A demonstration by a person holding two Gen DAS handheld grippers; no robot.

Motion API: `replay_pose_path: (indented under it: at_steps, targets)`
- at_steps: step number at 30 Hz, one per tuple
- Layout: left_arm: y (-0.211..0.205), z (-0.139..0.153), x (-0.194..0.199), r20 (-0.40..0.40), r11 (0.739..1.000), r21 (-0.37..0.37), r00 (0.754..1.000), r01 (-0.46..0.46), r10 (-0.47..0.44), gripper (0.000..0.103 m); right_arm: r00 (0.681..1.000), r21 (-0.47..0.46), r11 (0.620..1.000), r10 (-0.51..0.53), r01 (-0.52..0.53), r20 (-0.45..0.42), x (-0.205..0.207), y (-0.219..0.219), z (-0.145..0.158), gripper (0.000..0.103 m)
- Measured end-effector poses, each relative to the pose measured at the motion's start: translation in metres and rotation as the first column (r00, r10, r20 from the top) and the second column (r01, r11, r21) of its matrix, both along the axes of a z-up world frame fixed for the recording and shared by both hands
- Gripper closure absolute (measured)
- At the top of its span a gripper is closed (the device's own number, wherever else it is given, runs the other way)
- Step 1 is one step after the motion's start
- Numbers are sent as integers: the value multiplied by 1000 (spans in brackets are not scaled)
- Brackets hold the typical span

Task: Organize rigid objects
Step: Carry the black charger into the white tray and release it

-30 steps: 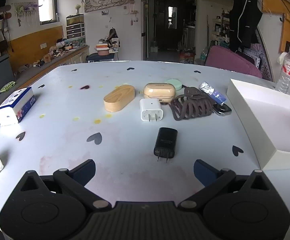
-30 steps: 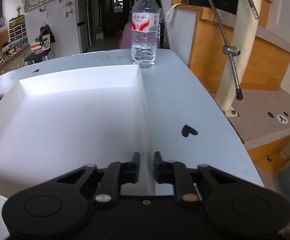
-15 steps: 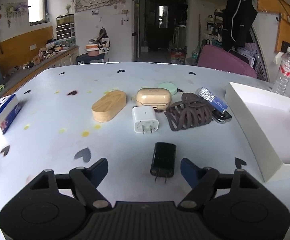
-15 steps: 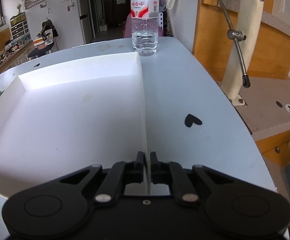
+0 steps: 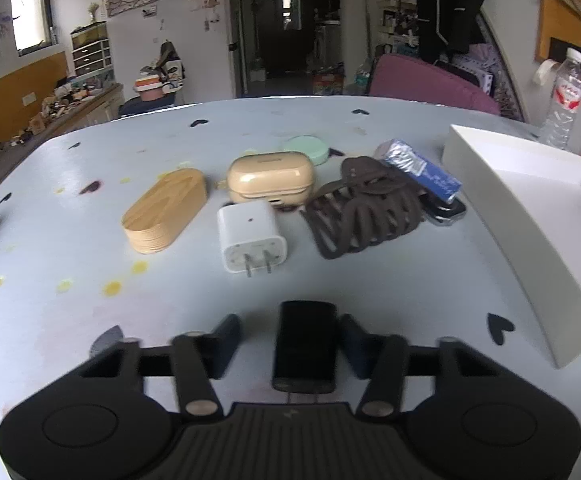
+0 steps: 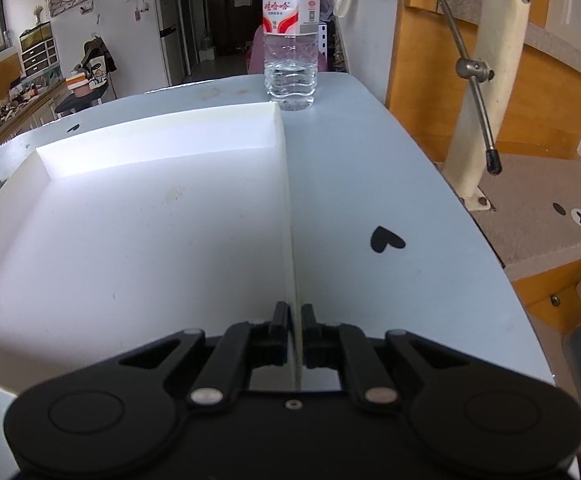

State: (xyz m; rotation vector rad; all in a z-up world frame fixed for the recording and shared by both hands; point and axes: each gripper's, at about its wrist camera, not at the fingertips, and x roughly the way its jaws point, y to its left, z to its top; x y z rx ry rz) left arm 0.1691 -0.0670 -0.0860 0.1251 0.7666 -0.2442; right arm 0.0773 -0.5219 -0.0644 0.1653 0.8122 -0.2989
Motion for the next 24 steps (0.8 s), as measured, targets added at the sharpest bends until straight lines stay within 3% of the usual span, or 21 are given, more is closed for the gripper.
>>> replay_pose_path:
  at_steps: [1, 2, 8, 13, 21, 24]
  targets:
    - [0, 0, -1, -1, 1000, -6, 1000, 5, -5, 68, 1000, 0, 1000, 0, 0, 1, 0, 0, 0, 96]
    - [-2, 1, -2, 1, 1000, -6, 1000, 4, -4, 70, 1000, 0, 1000, 0, 0, 1, 0, 0, 0, 96]
    - [-11, 18, -10, 42, 998, -56, 999, 31, -29, 70, 1000, 1, 1000, 2, -2, 3, -1, 0, 0, 96]
    - [-48, 47, -15, 97, 984, -99, 986, 147, -138, 70, 1000, -1, 1000, 2, -2, 2, 0, 0, 0, 96]
    - [-159, 68, -21, 122, 911, -130, 918, 392, -378, 70, 1000, -6, 1000, 2, -2, -6, 1, 1, 0, 96]
    - [-201, 65, -21, 82, 873, -162, 888, 460, -452, 70, 1000, -3, 1000, 0, 0, -8, 1, 1, 0, 96]
